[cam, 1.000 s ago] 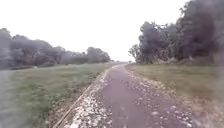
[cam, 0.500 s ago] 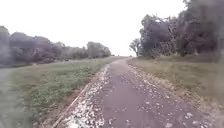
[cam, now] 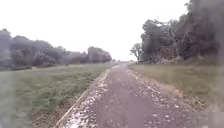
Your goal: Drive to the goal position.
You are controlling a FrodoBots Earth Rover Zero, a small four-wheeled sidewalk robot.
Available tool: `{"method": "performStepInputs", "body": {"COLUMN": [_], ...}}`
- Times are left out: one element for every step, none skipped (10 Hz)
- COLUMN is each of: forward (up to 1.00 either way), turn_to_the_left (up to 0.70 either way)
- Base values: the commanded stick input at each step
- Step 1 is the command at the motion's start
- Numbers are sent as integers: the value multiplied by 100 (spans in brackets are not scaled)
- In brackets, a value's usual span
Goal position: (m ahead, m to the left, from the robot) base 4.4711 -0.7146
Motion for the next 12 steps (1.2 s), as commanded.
{"method": "performStepInputs", "body": {"forward": [70,70,70,70,70,70,70,70,70,70,70,70], "turn_to_the_left": [-35,-35,-35,-35,-35,-35,-35,-22,-6,0,0,0]}}
